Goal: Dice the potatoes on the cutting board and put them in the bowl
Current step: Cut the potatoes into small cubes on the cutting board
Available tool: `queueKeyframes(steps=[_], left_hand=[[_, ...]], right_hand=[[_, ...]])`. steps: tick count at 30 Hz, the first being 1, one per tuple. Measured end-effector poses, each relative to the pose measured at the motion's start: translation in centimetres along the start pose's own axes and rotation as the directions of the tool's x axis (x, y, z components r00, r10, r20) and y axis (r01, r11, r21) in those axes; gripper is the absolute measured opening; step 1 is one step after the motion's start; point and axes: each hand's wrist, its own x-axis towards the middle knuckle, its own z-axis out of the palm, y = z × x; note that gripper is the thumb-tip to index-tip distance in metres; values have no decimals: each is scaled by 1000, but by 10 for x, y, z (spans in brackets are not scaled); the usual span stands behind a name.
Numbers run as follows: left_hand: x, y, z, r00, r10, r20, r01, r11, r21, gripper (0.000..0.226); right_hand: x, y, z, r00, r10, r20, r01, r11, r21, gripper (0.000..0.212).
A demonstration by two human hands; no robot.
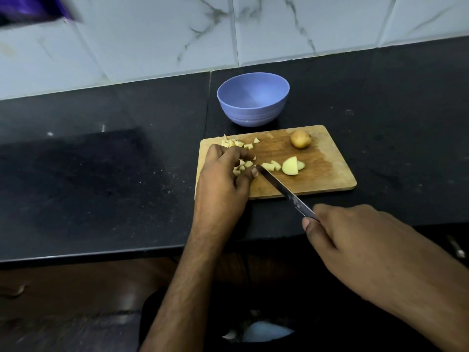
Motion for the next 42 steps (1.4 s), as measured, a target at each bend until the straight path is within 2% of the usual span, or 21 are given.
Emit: queueKeyframes(steps=[3,6,9,13,16,23,30,35,40,42], left_hand=[[-1,3,-1,1000,17,21,-18,999,40,31],[-1,7,1,993,51,106,-72,974,213,44],[0,11,5,989,58,135,-103,931,351,42],[0,11,4,994,54,94,-81,948,306,23],[-3,13,4,993,82,79,-102,949,298,18],[-8,14,6,983,156,95,-181,901,394,19],[-7,13,7,982,156,109,-188,891,413,17],[-6,12,9,985,139,98,-167,898,407,19],[-6,12,10,989,129,70,-147,907,394,29],[-6,13,9,985,148,94,-173,902,396,32]], right_hand=[[1,5,0,1000,25,-12,-25,1000,15,36],[1,6,0,999,51,-14,-51,998,33,35],[2,6,2,998,64,-17,-64,998,31,36],[4,9,5,998,67,3,-68,997,38,36],[4,10,6,997,74,5,-74,996,50,36],[7,7,6,998,61,9,-61,996,59,34],[18,7,16,998,49,46,-51,998,35,31],[30,16,37,997,47,-64,-48,998,-28,38],[18,17,23,998,44,-53,-43,999,8,37],[13,15,16,999,39,9,-39,999,8,35]])
